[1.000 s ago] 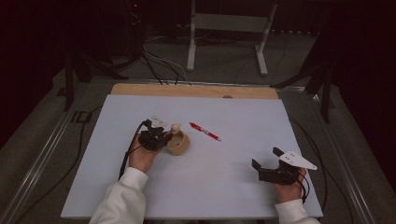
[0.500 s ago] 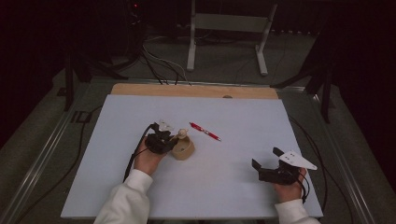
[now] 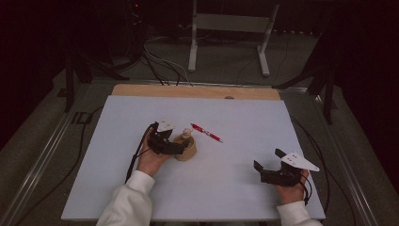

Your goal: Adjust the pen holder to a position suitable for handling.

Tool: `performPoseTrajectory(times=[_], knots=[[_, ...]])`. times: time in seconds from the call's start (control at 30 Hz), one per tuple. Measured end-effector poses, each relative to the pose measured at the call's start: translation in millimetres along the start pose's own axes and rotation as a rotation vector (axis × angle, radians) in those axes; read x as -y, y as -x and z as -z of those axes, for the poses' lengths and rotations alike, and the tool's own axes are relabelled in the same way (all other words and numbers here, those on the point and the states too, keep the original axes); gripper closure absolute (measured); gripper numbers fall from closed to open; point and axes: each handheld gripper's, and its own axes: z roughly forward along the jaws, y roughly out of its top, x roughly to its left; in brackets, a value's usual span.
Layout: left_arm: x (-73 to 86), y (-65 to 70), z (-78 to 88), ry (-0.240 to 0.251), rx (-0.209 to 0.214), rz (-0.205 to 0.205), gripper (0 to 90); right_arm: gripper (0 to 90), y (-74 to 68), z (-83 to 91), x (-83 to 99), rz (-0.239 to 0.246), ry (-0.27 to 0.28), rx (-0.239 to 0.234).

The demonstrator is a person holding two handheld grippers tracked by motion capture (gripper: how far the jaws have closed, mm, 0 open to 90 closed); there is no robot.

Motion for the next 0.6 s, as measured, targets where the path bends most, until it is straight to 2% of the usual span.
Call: performPoseTrajectory(times=[0.07, 0.13, 0.27, 0.3, 0.53, 0.6], knots=[[-0.5, -0.7, 3.3, 0.024, 0.01, -0.006, 4.0, 0.0, 0.1, 0.1, 0.0, 0.0, 0.0, 0.001], [-0.7, -0.8, 8.1, 0.061, -0.014, -0.01, 1.2, 0.0, 0.1, 0.1, 0.0, 0.0, 0.0, 0.001], [-0.9, -3.9, 16.3, 0.113, -0.026, -0.008, 0.5, 0.0, 0.1, 0.3, 0.0, 0.001, 0.001, 0.001], [-0.8, -5.3, 18.2, 0.121, -0.016, -0.006, 0.6, 0.0, 0.2, 0.4, 0.0, 0.001, 0.002, 0.002], [5.6, -13.2, 30.5, 0.139, -0.023, 0.023, 0.6, 0.0, 0.0, 0.4, 0.0, 0.001, 0.003, 0.001], [9.3, -13.6, 35.7, 0.15, -0.056, 0.016, 0.5, 0.0, 0.1, 0.7, 0.2, 0.001, 0.002, 0.002]])
